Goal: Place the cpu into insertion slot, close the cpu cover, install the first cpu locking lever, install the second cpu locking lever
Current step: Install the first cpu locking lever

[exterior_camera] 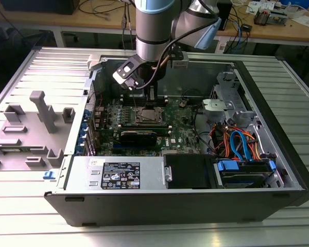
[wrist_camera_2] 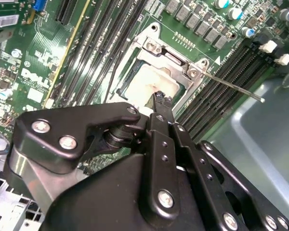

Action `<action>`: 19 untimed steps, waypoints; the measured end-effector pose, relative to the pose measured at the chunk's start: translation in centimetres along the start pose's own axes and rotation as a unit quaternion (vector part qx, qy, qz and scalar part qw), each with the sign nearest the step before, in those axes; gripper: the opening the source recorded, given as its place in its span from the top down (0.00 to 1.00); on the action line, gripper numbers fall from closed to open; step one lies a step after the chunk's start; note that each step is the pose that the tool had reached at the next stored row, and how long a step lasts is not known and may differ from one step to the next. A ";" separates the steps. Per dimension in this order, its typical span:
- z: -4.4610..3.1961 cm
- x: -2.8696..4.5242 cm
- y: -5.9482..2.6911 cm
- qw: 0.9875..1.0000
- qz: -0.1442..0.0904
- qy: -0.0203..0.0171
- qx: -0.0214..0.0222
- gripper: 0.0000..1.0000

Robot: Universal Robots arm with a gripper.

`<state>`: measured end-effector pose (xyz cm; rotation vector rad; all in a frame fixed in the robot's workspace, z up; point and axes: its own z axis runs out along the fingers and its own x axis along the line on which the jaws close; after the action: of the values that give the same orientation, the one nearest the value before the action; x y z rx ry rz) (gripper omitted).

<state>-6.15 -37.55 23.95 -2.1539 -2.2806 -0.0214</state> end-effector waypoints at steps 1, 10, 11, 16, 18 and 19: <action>-0.37 0.01 0.00 1.000 0.000 0.000 0.000 0.89; -1.82 0.03 0.01 0.999 -0.032 0.000 0.000 0.89; -1.82 0.03 0.01 0.999 -0.042 0.000 0.000 0.89; -1.83 0.02 0.01 0.995 -0.100 0.001 0.001 0.89; -1.83 0.02 0.01 0.993 -0.122 0.001 0.002 0.89; -1.83 0.02 0.01 0.991 -0.137 0.001 0.002 0.89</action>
<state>-6.16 -37.55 25.77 -1.8191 -2.5531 -0.0208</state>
